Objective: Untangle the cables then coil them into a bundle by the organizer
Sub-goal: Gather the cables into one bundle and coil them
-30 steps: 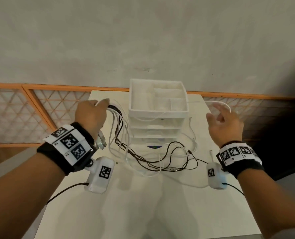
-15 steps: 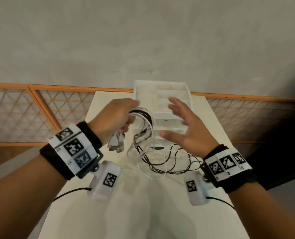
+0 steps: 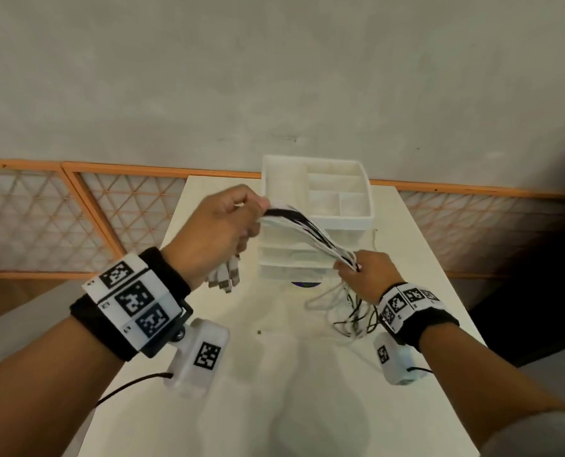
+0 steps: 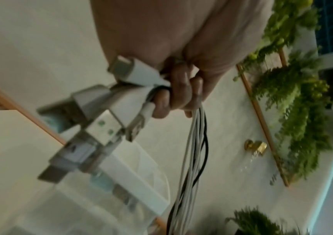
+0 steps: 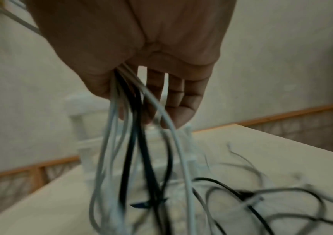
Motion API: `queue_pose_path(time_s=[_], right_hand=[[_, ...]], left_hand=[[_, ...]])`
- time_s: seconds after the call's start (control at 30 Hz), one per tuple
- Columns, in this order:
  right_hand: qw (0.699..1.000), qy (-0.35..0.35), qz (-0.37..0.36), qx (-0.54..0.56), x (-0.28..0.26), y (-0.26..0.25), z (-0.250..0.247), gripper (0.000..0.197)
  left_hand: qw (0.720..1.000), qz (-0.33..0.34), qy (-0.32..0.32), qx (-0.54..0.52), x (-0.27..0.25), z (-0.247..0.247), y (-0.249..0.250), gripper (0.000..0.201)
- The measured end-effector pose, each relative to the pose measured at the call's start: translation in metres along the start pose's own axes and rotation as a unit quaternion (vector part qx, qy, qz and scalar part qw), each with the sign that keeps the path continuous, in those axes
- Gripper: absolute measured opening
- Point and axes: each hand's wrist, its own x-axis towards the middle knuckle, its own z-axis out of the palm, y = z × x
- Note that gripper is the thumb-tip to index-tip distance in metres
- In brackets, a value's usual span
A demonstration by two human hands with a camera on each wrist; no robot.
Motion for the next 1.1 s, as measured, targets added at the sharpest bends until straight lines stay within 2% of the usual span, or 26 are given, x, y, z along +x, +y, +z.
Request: queue_pose_path(time_s=[0.1,0.17,0.2,0.3,0.4,0.47,0.5,0.53,0.6,0.63,0.67,0.7,0.73,0.8,0.87,0.93,1.0,1.07,1.1], right_hand=[[0.997,0.001,0.059,-0.051,0.002,0.030,0.012,0.031],[0.994,0.007,0.092,-0.056,0.006,0.038,0.009,0.028],[0.993,0.032,0.100,-0.053,0.010,0.041,0.001,0.025],[0.981,0.179,0.068,0.026,0.026,0.047,-0.036,0.020],[0.939,0.329,0.013,0.101,0.031,0.048,-0.070,0.020],[0.912,0.399,-0.048,0.080,0.027,0.049,-0.075,0.018],[0.915,0.391,-0.065,0.067,0.025,0.052,-0.072,0.023],[0.936,0.344,-0.059,0.051,0.024,0.060,-0.062,0.033],[0.988,0.151,0.017,-0.019,0.019,0.078,-0.036,0.059],[0.995,0.039,0.052,-0.078,0.012,0.083,-0.022,0.073],[0.989,-0.047,0.066,-0.124,0.006,0.085,-0.010,0.084],[0.984,-0.092,0.067,-0.135,-0.001,0.080,-0.001,0.091],[0.988,-0.099,0.050,-0.110,-0.009,0.070,0.004,0.094],[0.998,-0.045,-0.037,0.021,-0.023,0.036,0.005,0.096],[0.976,0.003,-0.147,0.158,-0.041,-0.012,0.001,0.096],[0.953,-0.012,-0.204,0.225,-0.055,-0.052,0.000,0.090],[0.943,-0.018,-0.221,0.247,-0.062,-0.067,0.004,0.074],[0.949,0.004,-0.177,0.262,-0.065,-0.062,0.004,0.056],[0.949,0.010,-0.145,0.281,-0.065,-0.055,0.004,0.050]], left_hand=[[0.994,0.014,0.067,-0.081,0.006,-0.012,0.009,0.026],[0.993,0.020,0.076,-0.089,0.009,-0.015,0.007,0.028],[0.994,0.018,0.070,-0.076,0.010,-0.016,0.003,0.029],[0.999,0.002,0.054,0.000,0.011,-0.023,-0.012,0.025],[0.994,0.003,0.046,0.098,0.013,-0.028,-0.028,0.021],[0.991,0.005,0.045,0.124,0.011,-0.027,-0.039,0.021],[0.991,0.003,0.046,0.122,0.011,-0.024,-0.044,0.021],[0.992,0.000,0.046,0.118,0.010,-0.021,-0.049,0.021],[0.990,-0.002,0.046,0.136,0.007,-0.013,-0.057,0.021],[0.987,-0.004,0.043,0.155,0.005,-0.010,-0.061,0.021],[0.984,-0.010,0.037,0.174,0.004,-0.006,-0.065,0.021],[0.982,-0.018,0.027,0.188,0.002,-0.002,-0.068,0.022],[0.979,-0.023,0.010,0.203,0.000,0.003,-0.069,0.022],[0.972,-0.023,-0.035,0.230,-0.003,0.015,-0.072,0.021],[0.967,-0.031,-0.090,0.235,-0.007,0.029,-0.068,0.018],[0.969,-0.039,-0.141,0.201,-0.011,0.043,-0.060,0.009],[0.972,-0.037,-0.175,0.153,-0.014,0.049,-0.060,0.022],[0.969,-0.051,-0.192,0.145,-0.020,0.046,-0.067,0.032],[0.964,-0.050,-0.200,0.166,-0.022,0.044,-0.072,0.031]])
